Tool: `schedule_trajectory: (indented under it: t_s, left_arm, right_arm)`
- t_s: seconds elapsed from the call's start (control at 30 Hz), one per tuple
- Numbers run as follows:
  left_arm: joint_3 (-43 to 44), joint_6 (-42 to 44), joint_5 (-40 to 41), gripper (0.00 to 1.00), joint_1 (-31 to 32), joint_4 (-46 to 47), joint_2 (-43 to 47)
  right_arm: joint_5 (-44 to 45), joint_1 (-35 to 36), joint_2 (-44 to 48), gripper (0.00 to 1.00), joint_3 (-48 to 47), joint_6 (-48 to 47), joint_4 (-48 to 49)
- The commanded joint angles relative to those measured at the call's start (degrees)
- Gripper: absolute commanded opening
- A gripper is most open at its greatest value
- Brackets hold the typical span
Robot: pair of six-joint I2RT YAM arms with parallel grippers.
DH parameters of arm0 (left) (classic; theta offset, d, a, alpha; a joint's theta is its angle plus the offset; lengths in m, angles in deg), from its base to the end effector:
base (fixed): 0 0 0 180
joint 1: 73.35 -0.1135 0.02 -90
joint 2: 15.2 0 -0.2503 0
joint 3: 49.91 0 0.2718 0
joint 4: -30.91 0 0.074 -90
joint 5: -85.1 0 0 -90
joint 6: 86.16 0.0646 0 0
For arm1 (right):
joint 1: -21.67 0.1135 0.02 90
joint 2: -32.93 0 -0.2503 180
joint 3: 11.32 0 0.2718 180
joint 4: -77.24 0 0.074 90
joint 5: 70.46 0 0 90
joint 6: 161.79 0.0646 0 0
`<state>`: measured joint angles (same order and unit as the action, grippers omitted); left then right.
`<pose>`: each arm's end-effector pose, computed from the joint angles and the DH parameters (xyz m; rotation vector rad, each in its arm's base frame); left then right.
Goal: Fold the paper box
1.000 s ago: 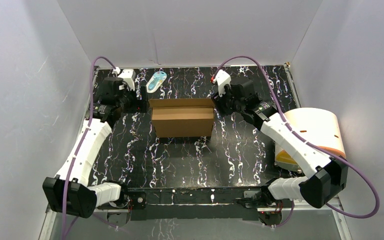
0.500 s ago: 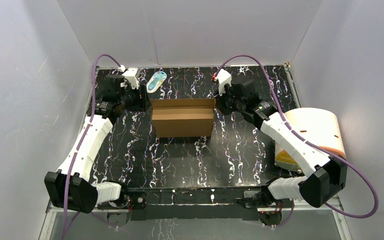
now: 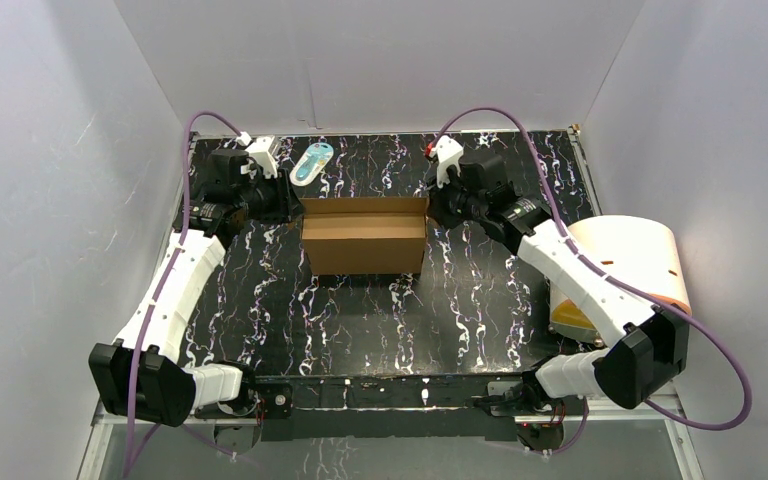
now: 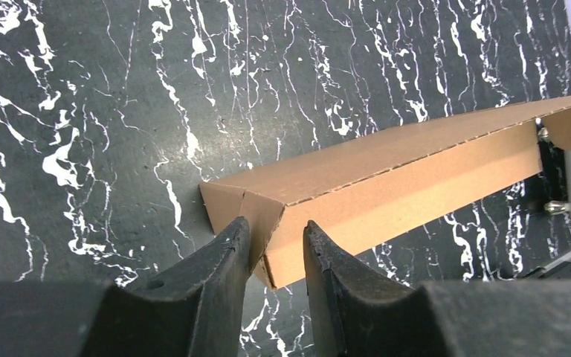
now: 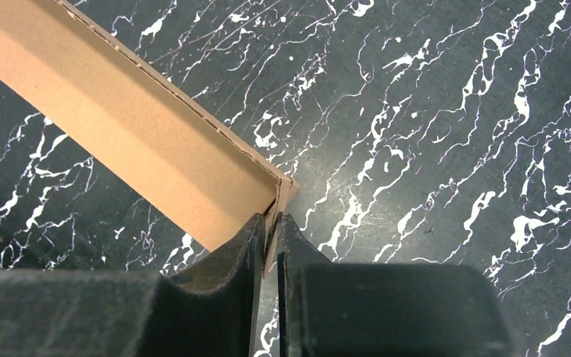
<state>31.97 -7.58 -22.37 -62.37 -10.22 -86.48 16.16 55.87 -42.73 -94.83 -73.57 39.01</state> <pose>0.3140 -0.0807 0.3317 0.1777 2.1178 -0.5540 0.2846 0.1980 0.3231 -0.6906 2.0103 0.4001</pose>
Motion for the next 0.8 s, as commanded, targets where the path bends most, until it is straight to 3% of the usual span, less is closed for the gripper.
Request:
schedule_trajectory:
  t_s: [0.0, 0.33, 0.77]
  left_arm:
    - [1.1, -4.3, -2.7, 0.30, -0.2, -1.8, 1.6]
    - [0.0, -11.2, -3.7, 0.28, -0.2, -2.0, 1.2]
    - [-1.2, -12.2, -3.6, 0.26, -0.1, -1.6, 1.2]
  right_arm:
    - [-0.9, 0.0, -0.3, 0.19, -4.1, 4.0, 1.4]
    - [-0.1, 0.0, -1.4, 0.20, -5.9, 11.3, 0.7]
    - [2.8, 0.0, -3.0, 0.22, -6.8, 20.0, 0.2]
